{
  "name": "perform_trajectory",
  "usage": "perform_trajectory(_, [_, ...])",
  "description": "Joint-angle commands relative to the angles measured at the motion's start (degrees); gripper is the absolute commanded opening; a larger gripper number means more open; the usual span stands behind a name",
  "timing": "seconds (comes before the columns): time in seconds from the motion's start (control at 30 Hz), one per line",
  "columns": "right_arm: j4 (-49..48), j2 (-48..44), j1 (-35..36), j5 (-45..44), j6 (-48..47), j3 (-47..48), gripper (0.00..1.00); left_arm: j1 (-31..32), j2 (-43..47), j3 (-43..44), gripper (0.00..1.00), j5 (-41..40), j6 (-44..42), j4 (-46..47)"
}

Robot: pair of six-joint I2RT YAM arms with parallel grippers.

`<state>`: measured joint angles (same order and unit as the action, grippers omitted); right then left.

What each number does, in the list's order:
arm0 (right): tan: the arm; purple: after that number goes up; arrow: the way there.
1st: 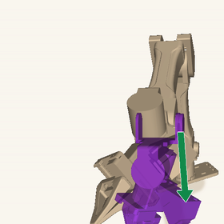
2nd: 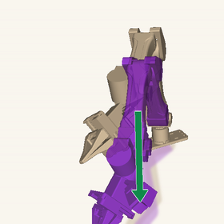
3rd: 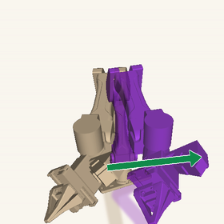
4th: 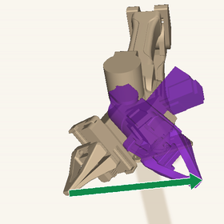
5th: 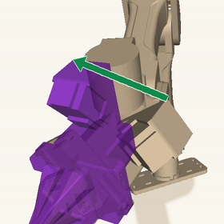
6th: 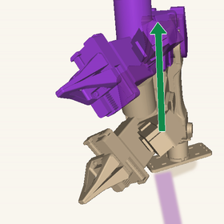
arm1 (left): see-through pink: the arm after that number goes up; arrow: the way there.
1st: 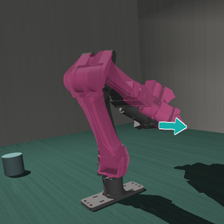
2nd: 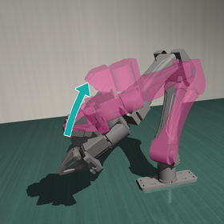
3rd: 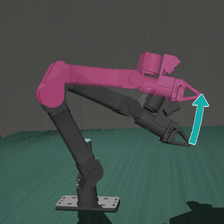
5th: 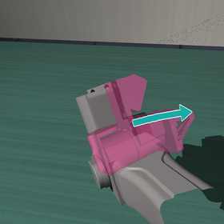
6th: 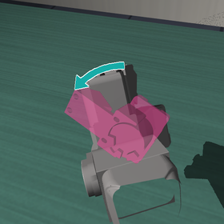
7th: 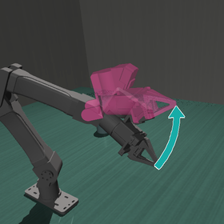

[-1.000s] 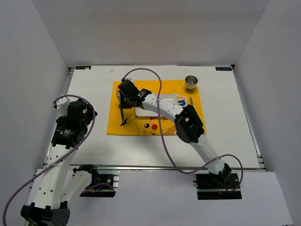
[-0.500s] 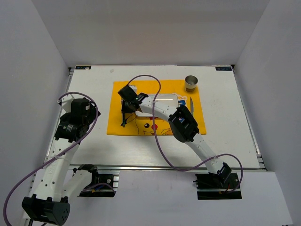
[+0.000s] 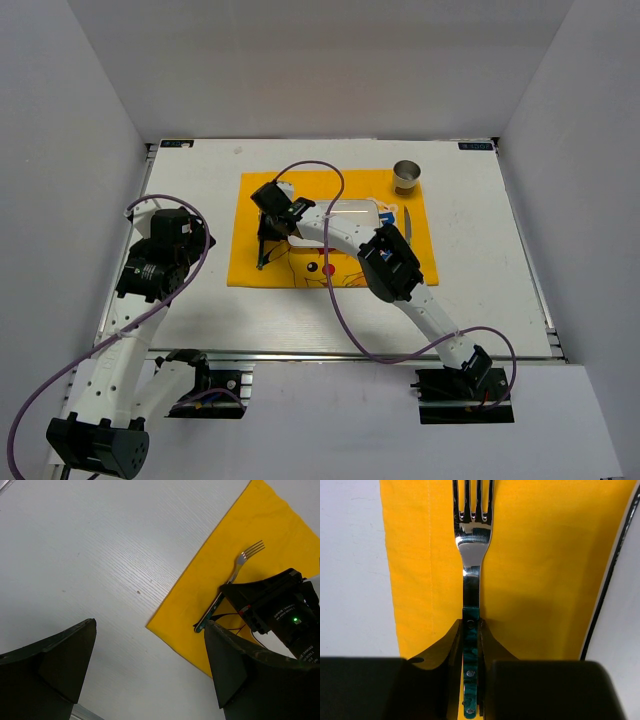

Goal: Set the dinner table for one person

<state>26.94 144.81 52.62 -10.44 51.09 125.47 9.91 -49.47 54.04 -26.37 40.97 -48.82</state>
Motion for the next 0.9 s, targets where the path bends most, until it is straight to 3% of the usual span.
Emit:
perform_trajectory(0.0, [-1.27,0.73,0.38,-0.82,0.95,1.53,0.00,-0.24,0.52,-0.16,0.98,0.62,-0.80,1.09])
perform_trajectory(0.07, [-1.89,0.65,0.29,-0.29,0.85,0.92,0.00,-0.24,0.52,-0.16,0.98,0.71,-0.89,1.09])
perform_trajectory(0.13, [-2.42,0.73,0.38,0.33,0.59,0.65,0.22,-0.24,0.52,-0.16,0.98,0.88,-0.98,1.18])
perform_trajectory(0.2, [-2.59,0.30,0.55,0.85,0.33,1.00,0.38,-0.24,0.61,-0.25,0.98,0.97,-1.07,1.18])
perform_trajectory(0.27, [-3.21,-0.58,0.81,0.94,-0.46,0.74,0.68,-0.24,0.69,-0.25,0.98,0.97,-1.16,1.27])
perform_trajectory(0.3, [-3.56,-2.50,1.08,0.60,-0.64,-0.13,0.89,-0.24,0.69,-0.25,0.98,0.97,-1.16,1.27])
perform_trajectory(0.53, [-8.92,-17.70,2.22,-2.83,-3.97,-8.38,0.89,-0.24,0.69,-0.16,0.98,0.18,-0.72,1.27])
perform_trajectory(0.67, [-12.26,-33.86,1.61,-3.88,-14.33,-19.09,0.89,-0.24,-1.15,2.20,0.98,0.09,-2.12,1.01])
perform_trajectory(0.77, [-5.71,-46.05,0.91,-15.54,-22.58,-29.99,0.89,-0.24,-3.87,7.89,0.98,-0.17,-3.97,-1.71])
perform_trajectory(0.87, [2.82,-59.70,0.91,-26.81,-24.89,-40.10,0.89,-0.24,-4.93,14.22,0.98,-0.61,-5.89,-4.78])
